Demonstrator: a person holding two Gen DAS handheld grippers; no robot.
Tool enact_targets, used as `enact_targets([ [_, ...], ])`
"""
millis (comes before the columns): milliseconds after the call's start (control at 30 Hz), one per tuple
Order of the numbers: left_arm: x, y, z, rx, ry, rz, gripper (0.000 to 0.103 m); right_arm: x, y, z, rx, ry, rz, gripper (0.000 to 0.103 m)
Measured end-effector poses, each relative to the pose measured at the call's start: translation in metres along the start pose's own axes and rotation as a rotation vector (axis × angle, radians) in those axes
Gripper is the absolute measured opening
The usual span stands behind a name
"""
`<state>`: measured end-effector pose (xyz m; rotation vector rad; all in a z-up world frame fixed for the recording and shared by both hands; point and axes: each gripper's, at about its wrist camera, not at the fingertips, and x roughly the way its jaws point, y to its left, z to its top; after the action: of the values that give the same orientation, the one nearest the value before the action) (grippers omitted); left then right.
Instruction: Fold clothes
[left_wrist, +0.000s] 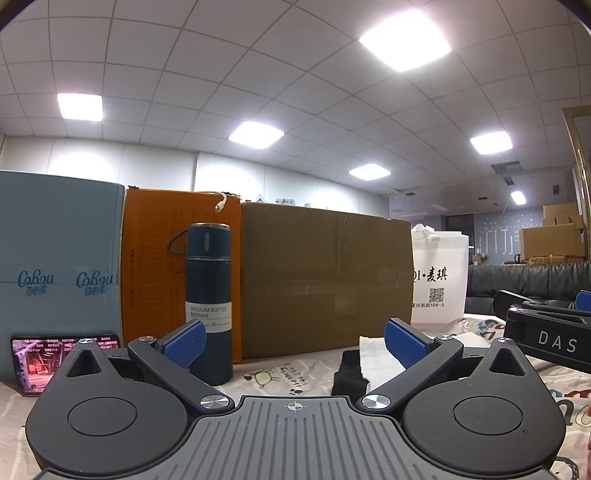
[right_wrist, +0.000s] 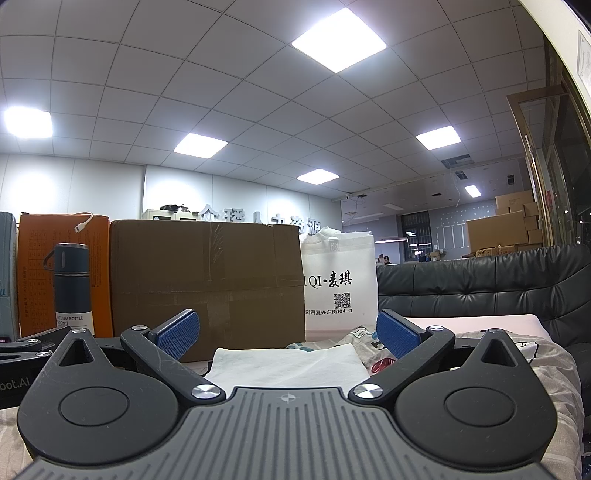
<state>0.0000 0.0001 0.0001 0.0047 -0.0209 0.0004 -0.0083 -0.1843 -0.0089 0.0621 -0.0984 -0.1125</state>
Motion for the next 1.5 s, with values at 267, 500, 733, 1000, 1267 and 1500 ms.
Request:
enact_targets([
  [267, -0.001, 0.0022, 0.0046, -0.002, -0.007, 0.015, 0.103, -0.0001, -0.0004, -0.0003, 0.0, 0.002, 0.0, 0.103],
  [500, -0.0009, -0.0006, 0.0025, 0.01, -0.003, 0.026, 0.103, -0.0021, 0.0005, -0.0008, 0.0, 0.002, 0.0, 0.103],
  [733, -0.0001, -0.0018, 0.0017, 0.016, -0.003, 0.023, 0.103, -0.0027, 0.0008, -0.0012, 0.0, 0.001, 0.0, 0.103],
  [1000, -0.0003, -0.001, 0.0011, 0.014, -0.007, 0.027, 0.103, 0.0008, -0.0011, -0.0001, 0.001, 0.004, 0.002, 0.103],
  [1267, -0.0016, -0.0026, 0.001, 0.02, -0.014, 0.026, 0.103, 0.0016, -0.0012, 0.0002, -0.002, 0.009, 0.005, 0.103],
  [1500, -0.0037, -0.0052, 0.0005, 0.034, -0.028, 0.02, 0.103, 0.0031, -0.0011, 0.0005, 0.0, 0.013, 0.006, 0.103],
])
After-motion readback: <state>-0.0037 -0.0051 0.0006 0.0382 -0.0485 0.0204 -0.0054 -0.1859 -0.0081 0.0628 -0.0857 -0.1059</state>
